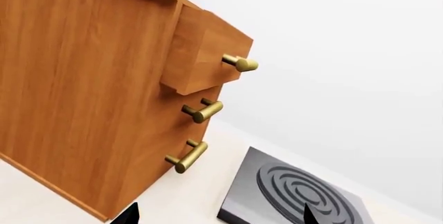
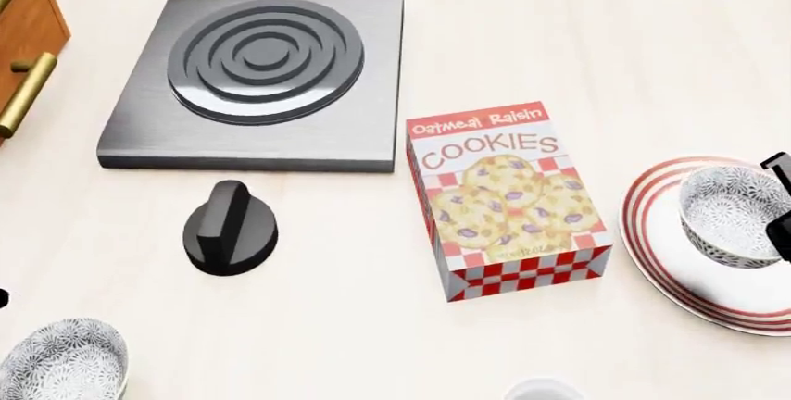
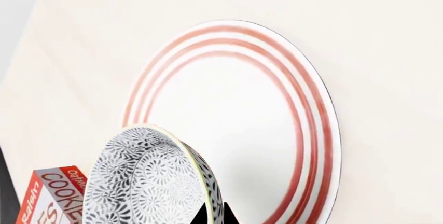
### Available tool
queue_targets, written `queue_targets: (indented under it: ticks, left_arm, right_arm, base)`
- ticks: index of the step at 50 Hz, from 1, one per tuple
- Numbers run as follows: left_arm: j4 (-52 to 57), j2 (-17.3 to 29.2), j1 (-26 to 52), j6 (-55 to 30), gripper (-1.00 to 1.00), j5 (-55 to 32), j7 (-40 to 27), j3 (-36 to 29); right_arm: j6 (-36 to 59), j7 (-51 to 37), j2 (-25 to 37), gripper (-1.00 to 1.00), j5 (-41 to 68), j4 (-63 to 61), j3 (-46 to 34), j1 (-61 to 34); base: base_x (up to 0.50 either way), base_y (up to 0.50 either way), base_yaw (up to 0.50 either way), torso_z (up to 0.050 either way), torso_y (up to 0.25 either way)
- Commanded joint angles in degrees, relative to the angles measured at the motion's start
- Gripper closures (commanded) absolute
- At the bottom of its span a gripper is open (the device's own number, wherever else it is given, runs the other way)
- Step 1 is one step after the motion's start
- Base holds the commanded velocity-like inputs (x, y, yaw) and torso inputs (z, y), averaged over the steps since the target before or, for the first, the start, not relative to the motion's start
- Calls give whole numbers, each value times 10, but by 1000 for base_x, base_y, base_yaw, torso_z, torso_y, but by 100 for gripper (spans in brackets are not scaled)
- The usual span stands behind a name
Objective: Pick the akita bowl from table center and place it on the plate.
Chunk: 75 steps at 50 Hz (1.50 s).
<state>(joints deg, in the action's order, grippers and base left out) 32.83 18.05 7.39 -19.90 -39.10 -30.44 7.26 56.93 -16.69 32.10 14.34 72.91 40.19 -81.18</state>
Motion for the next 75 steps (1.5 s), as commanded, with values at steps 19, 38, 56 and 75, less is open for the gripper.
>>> queue_targets:
  ticks: [19,38,56,75]
  left_arm:
    - [0,-7,-12,15,-100,4,24,6]
    - [9,-1,-14,17,-100,-2,21,5]
    - [17,4,-18,17,-100,-6,19,2]
    - [22,9,-28,25,-100,-10,19,6]
  right_arm:
    - [-26,33,-20,100,-136,21,142,-25]
    - [-59,24,-33,100,-139,21,161,-4]
    - [-78,18,-34,100,-142,21,190,15]
    - [-98,32,-46,100,-147,21,179,15]
  base:
    - [0,0,0,0,-33]
    - [0,0,0,0,0]
    - [0,0,0,0,0]
    - [0,0,0,0,0]
